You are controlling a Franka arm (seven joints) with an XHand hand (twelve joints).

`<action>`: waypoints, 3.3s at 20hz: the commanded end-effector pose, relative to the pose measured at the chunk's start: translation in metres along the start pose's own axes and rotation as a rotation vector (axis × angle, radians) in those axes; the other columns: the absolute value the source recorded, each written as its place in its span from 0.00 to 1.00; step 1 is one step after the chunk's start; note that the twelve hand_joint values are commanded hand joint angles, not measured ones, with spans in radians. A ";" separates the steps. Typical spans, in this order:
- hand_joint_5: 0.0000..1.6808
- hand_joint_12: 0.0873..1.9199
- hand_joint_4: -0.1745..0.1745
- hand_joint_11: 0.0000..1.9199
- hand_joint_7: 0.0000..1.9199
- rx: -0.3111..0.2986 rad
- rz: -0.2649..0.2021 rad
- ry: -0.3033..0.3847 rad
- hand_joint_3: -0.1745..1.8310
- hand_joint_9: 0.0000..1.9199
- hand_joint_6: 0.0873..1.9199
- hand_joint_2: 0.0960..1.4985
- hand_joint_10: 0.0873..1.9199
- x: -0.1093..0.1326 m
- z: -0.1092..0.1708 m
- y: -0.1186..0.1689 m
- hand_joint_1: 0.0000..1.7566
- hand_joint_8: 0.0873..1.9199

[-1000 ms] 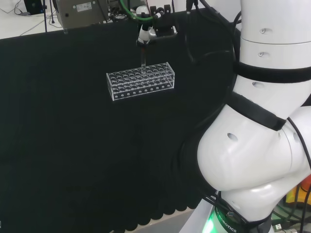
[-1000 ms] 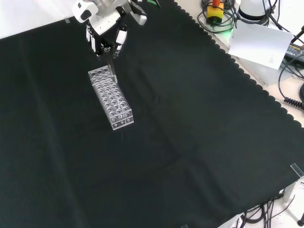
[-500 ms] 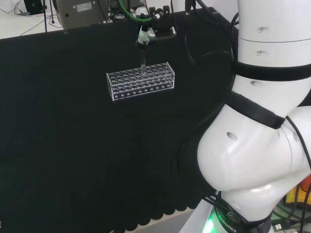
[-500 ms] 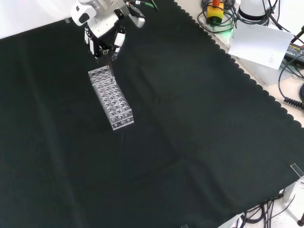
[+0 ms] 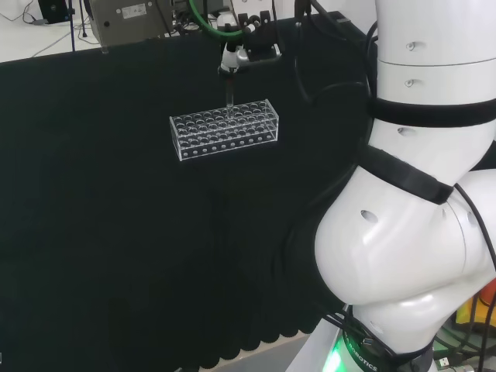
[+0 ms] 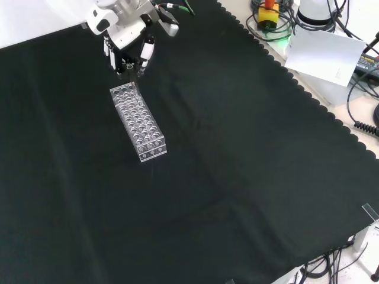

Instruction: Put the test tube back in the rack.

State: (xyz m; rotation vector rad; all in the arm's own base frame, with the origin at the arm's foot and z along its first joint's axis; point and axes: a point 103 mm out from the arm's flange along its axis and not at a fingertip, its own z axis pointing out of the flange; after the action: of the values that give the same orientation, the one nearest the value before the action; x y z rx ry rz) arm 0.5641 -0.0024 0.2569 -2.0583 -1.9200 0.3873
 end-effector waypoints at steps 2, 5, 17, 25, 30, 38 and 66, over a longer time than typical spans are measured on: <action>0.68 0.60 0.00 0.46 0.91 0.011 0.004 -0.006 0.09 0.65 0.31 0.64 0.29 -0.005 0.003 0.008 0.80 0.13; 0.68 0.60 0.00 0.46 0.91 0.010 0.008 -0.005 0.09 0.65 0.31 0.64 0.29 -0.006 0.005 0.008 0.80 0.13; 0.68 0.59 0.00 0.46 0.91 0.024 0.005 0.002 0.09 0.65 0.31 0.64 0.29 -0.012 0.015 0.007 0.80 0.13; 0.68 0.59 0.00 0.46 0.91 0.035 0.004 0.005 0.09 0.65 0.31 0.64 0.29 -0.012 0.022 0.005 0.80 0.13; 0.68 0.59 0.00 0.46 0.91 0.045 -0.003 0.001 0.09 0.65 0.31 0.64 0.29 -0.011 0.025 0.006 0.80 0.13; 0.68 0.59 0.00 0.46 0.91 0.051 -0.023 -0.007 0.09 0.65 0.31 0.64 0.29 -0.007 0.029 0.007 0.80 0.13; 0.68 0.59 0.00 0.46 0.92 0.104 -0.050 0.008 0.09 0.65 0.31 0.64 0.29 0.011 0.058 0.012 0.80 0.13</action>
State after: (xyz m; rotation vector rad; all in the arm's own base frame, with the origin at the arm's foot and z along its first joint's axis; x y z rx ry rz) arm 0.5532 0.0089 0.1995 -1.9494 -1.8966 0.4387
